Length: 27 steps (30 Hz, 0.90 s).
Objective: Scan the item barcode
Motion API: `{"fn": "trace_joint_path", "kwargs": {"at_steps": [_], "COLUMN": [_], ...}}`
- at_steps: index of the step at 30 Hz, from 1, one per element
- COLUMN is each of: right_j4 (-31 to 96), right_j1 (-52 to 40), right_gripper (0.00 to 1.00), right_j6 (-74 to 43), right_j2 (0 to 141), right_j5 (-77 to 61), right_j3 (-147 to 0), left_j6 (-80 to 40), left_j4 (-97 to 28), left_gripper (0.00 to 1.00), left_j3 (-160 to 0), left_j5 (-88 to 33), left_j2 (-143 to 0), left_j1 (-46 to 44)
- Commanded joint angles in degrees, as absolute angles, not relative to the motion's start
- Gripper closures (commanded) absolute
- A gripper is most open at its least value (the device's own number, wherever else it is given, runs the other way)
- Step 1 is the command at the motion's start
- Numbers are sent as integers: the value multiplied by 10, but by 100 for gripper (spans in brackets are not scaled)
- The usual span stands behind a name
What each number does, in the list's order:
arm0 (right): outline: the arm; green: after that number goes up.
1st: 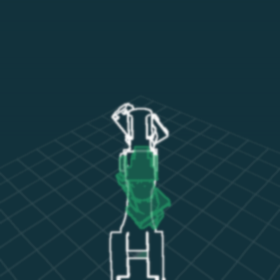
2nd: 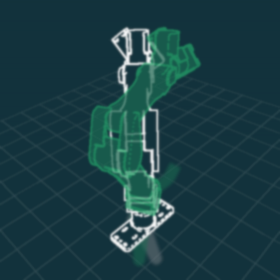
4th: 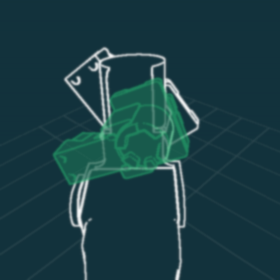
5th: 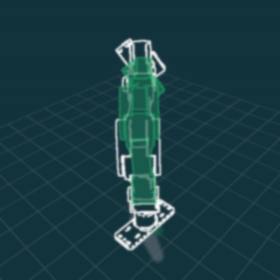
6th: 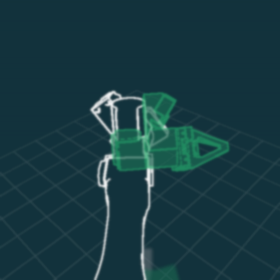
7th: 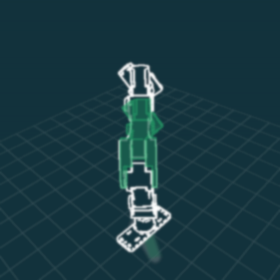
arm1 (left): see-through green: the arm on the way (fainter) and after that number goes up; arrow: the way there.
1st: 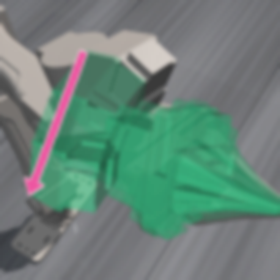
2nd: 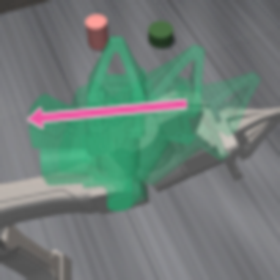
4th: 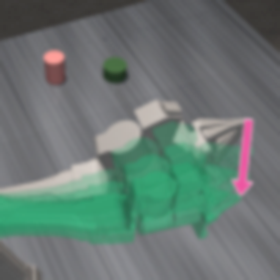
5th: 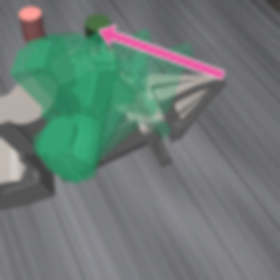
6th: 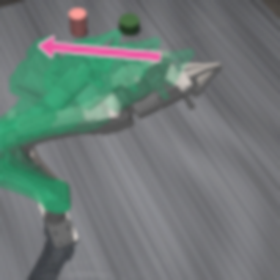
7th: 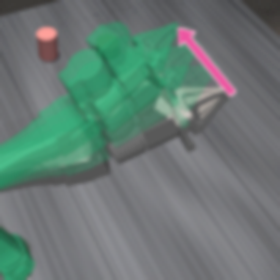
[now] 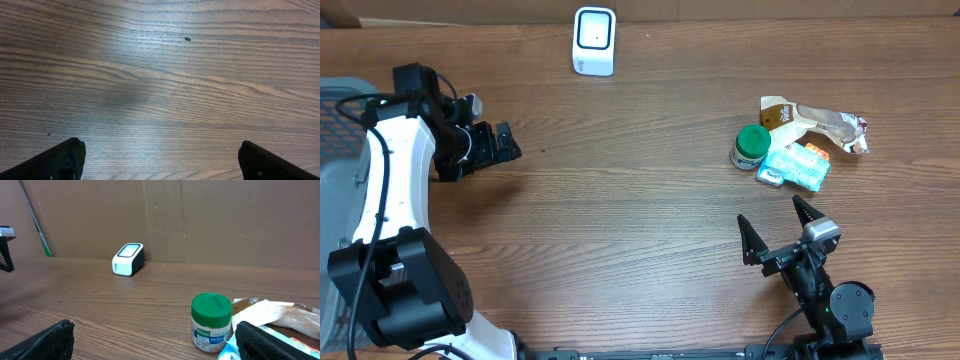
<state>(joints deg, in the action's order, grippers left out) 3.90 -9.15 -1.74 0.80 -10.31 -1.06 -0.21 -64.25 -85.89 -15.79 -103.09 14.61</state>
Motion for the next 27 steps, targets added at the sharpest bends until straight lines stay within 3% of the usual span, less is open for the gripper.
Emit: {"fn": "trace_joint_path", "kwargs": {"at_steps": [1, 19, 23, 27], "right_j4": [36, 36, 36, 36], "right_j1": [-93, -93, -93, -93], "right_gripper": [0, 0, 0, 0], "right_j6": [-17, -17, -17, -17], "right_j2": [1, 1, 1, 1], "right_j5": [-108, -108, -108, -108], "right_j3": [-5, -5, -5, -5], "left_j6": [2, 2, 3, 2], "left_j4": [-641, -641, -621, -523], "left_gripper": [0, 0, 0, 1], "left_j3": [-868, -852, -795, -688], "left_j5": [-159, -159, -156, -149], "left_j2": [-1017, -755, -681, -585], "left_j1": [142, 57, 55, 55]}}
